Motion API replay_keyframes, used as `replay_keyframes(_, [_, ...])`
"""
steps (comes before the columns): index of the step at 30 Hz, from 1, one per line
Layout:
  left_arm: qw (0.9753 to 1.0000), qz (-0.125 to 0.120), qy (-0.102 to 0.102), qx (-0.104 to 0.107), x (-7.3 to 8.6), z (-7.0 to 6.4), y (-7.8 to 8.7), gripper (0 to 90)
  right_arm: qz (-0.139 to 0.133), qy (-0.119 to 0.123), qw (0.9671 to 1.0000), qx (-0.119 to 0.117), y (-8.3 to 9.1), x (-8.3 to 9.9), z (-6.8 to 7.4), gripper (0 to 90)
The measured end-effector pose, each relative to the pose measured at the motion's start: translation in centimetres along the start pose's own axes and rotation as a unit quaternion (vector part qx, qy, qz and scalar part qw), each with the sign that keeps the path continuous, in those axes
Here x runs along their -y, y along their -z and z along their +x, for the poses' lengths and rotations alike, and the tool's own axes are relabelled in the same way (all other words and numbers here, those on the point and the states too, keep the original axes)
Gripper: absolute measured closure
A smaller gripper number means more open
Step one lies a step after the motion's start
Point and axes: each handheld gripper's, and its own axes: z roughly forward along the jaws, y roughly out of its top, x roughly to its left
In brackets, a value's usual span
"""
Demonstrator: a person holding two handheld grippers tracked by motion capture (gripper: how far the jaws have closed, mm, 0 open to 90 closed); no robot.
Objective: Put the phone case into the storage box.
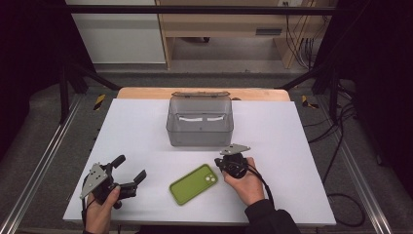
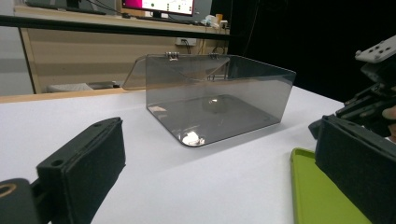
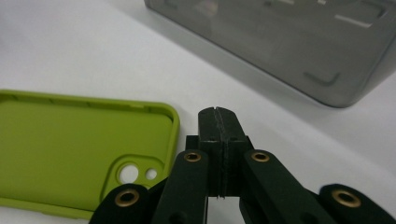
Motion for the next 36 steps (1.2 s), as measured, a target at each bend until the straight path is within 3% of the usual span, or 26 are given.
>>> replay_keyframes(7, [0.9999,0.009,-0.002,0.006,0.0,-0.3,-0.2,1.4,-0.065,-0.026,0.9974,0.021,2.3,1.2,-0.9,82.8])
replay_keyframes(8, [0.9999,0.012,-0.008,0.005,0.0,-0.4,-0.2,1.4,-0.071,-0.033,0.9966,0.027,2.7,1.5,-1.2,78.8])
replay_keyframes(9, [0.9998,0.015,-0.015,0.003,-0.1,-0.5,-0.2,1.4,-0.084,-0.045,0.9945,0.044,3.6,2.1,-1.8,66.5])
replay_keyframes(11, [0.9995,0.019,-0.023,0.002,-0.1,-0.8,-0.3,1.4,-0.089,-0.051,0.9937,0.045,3.9,2.3,-2.0,63.1])
replay_keyframes(14, [0.9986,0.033,-0.040,0.011,-0.2,-1.4,-0.6,1.4,-0.115,-0.057,0.9905,0.050,5.4,3.4,-2.8,46.9])
replay_keyframes(15, [0.9984,0.034,-0.043,0.014,-0.2,-1.6,-0.7,1.4,-0.126,-0.064,0.9884,0.056,6.5,4.1,-3.4,35.7])
replay_keyframes(16, [0.9981,0.037,-0.047,0.017,-0.2,-1.8,-0.7,1.4,-0.126,-0.064,0.9884,0.056,6.5,4.1,-3.4,35.7])
replay_keyframes(18, [0.9978,0.038,-0.047,0.024,-0.3,-2.3,-1.0,1.4,-0.138,-0.065,0.9864,0.061,7.3,4.4,-3.8,26.2])
replay_keyframes(21, [0.9965,0.054,-0.058,0.028,-0.4,-2.9,-1.9,1.3,-0.163,-0.070,0.9804,0.087,8.4,5.1,-4.4,13.4])
replay_keyframes(24, [0.9931,0.081,-0.081,0.025,-0.1,-3.4,-3.5,2.0,-0.171,-0.090,0.9760,0.100,8.8,5.8,-5.1,9.3])
replay_keyframes(27, [0.9891,0.107,-0.094,0.038,-0.4,-4.0,-5.4,2.1,-0.175,-0.094,0.9744,0.105,9.0,6.0,-5.4,9.3])
replay_keyframes(30, [0.9826,0.148,-0.095,0.059,-0.9,-4.5,-7.5,2.3,-0.181,-0.094,0.9725,0.113,9.2,6.1,-5.6,8.5])
replay_keyframes(31, [0.9791,0.167,-0.090,0.073,-0.9,-4.7,-8.5,2.6,-0.181,-0.093,0.9724,0.114,9.2,6.1,-5.6,8.3])
replay_keyframes(33, [0.9748,0.188,-0.092,0.078,-0.8,-5.2,-9.4,3.0,-0.176,-0.092,0.9736,0.112,9.1,6.2,-5.7,8.3])
replay_keyframes(36, [0.9732,0.192,-0.092,0.086,-0.6,-6.0,-9.9,3.4,-0.164,-0.095,0.9750,0.115,8.9,6.5,-5.8,8.2])
